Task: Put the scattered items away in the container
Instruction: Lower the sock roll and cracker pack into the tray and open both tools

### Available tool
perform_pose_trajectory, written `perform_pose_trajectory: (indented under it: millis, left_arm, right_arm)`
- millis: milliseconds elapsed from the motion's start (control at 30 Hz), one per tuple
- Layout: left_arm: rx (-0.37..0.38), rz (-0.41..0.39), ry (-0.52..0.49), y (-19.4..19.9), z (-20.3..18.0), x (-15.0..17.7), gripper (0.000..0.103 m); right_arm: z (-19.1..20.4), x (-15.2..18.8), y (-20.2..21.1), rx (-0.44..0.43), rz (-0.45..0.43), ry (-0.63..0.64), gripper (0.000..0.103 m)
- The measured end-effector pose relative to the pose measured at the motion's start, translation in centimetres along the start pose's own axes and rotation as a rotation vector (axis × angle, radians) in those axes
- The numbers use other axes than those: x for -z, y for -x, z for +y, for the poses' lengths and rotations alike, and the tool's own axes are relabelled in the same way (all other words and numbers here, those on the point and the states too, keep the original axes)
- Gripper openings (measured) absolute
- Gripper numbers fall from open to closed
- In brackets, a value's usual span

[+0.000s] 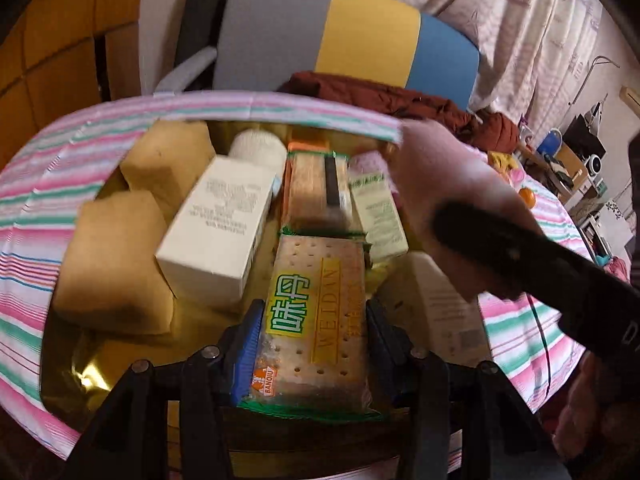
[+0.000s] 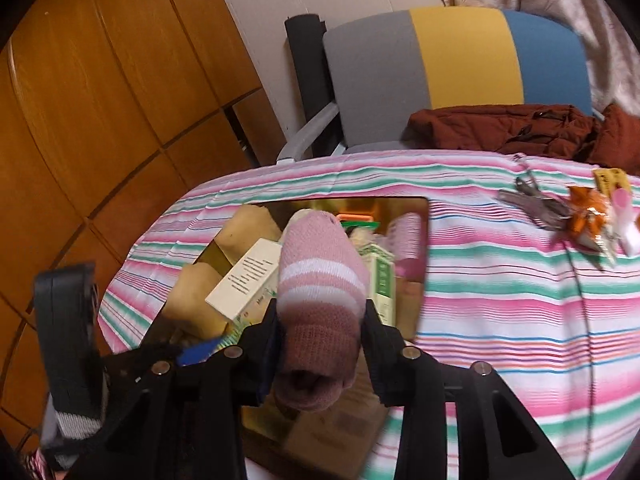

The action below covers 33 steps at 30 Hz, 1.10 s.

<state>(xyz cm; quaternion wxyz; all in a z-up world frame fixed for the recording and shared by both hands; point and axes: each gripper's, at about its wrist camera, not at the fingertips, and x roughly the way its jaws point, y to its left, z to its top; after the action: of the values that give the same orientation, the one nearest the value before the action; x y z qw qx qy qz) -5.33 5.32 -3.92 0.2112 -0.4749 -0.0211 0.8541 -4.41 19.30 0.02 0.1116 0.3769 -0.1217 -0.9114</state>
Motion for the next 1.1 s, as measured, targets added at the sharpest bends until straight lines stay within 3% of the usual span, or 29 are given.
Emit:
perform_pose_trajectory:
  millis: [33,233,500,633,733,867,967,1100]
  left_arm:
    - [0.001,0.012,0.007,-0.1,0.1,0.0,0.05]
    - [0.014,-0.027,0.049,1.2,0.6,0.4,0.057]
    - [0.022,-0.112,0.121,2.9,2.0,0.1,0.057]
    - [-0.016,-0.114,0.132,2.4,2.3,-0.6,0.056]
    - [0.044,-0.096,0.149,1.6,2.3,-0.9,0.055]
    - [0.11,-0.053,0.066,0.5,-0.1,-0.9,0.055]
    - [0.143,-0.073,0.039,0.9,-1.5,-0.7,0.055]
    - [0.079,-0.105,0.03,1.6,-2.3,-1.0,0.055]
  right_arm:
    - [0.1,0.0,-0.4,0.003,0.009,-0.004,0.054]
    - [0.0,0.6,0.6,-0.003,-0.024,-0.02,0.069]
    - [-2.1,1.2,1.9,0.007,-0.041,-0.107,0.069]
    - [-3.1,1.8,2.3,0.013,-0.046,-0.133,0.069]
    - [-4.1,2.1,2.8,0.018,-0.058,-0.158,0.069]
    - [-5.7,2.3,3.8,0.03,-0.08,-0.2,0.069]
    - [-7.2,2.5,4.6,0.048,-0.101,-0.228,0.069]
    - [-10.1,3.3,5.6,0.092,-0.116,-0.285,0.069]
